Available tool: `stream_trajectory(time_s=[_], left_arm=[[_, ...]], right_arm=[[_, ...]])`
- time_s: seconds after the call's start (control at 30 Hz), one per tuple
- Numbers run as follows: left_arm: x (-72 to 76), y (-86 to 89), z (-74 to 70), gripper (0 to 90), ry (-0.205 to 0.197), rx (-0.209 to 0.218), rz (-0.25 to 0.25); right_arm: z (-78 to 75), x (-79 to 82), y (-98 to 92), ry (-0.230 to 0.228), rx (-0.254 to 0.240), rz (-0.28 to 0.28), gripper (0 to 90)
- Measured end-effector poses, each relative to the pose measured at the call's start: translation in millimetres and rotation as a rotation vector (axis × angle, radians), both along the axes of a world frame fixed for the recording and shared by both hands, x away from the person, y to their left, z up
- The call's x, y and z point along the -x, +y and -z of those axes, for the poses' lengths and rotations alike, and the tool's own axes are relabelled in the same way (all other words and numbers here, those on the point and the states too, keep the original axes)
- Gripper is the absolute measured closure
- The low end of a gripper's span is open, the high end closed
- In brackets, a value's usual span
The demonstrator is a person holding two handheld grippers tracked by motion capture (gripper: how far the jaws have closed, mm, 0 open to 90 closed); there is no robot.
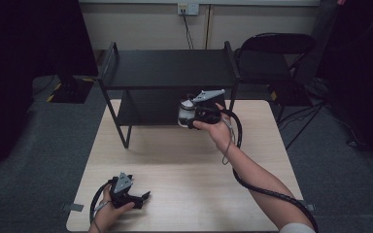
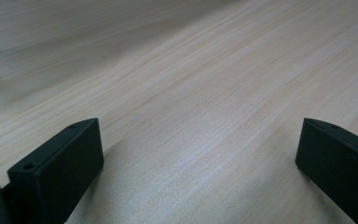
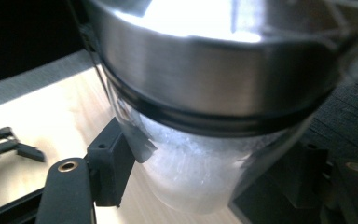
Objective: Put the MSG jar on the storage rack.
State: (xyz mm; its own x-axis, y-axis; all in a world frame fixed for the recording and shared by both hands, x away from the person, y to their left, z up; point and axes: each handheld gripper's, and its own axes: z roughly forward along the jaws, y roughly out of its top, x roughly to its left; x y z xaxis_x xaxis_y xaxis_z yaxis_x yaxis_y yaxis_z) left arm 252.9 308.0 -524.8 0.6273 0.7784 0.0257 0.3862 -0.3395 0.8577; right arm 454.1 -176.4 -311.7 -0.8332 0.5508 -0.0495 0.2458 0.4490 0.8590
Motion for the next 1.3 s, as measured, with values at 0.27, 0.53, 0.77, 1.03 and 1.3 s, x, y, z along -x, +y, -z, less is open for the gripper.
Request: stream_trajectory(time_s=[0.27,0.53,0.77,1.03,1.3], left_arm=[[0.0,0.0,0.1,0.0,0.000,0.002,0.000],[0.0,0.0,0.1,0.0,0.001,0.002,0.000],[-0.1,0.1,-0.1,0.0,0.001,0.000,0.001],[0.1,-0.1,0.2,0.0,0.000,0.002,-0.001],[0.1,-0.1,0.2,0.0,0.000,0.001,-0.001]], right_arm=[[6.7,-11.7,10.5,-0.005,0.009,0.021,31.0],[11.9,-14.6,16.9,-0.033,0.018,0.037,31.0],[16.5,-13.8,19.1,-0.042,-0.003,0.051,31.0],[23.3,-13.6,23.3,-0.057,-0.029,0.068,31.1],[24.5,-15.1,22.2,-0.067,-0.025,0.057,30.5]])
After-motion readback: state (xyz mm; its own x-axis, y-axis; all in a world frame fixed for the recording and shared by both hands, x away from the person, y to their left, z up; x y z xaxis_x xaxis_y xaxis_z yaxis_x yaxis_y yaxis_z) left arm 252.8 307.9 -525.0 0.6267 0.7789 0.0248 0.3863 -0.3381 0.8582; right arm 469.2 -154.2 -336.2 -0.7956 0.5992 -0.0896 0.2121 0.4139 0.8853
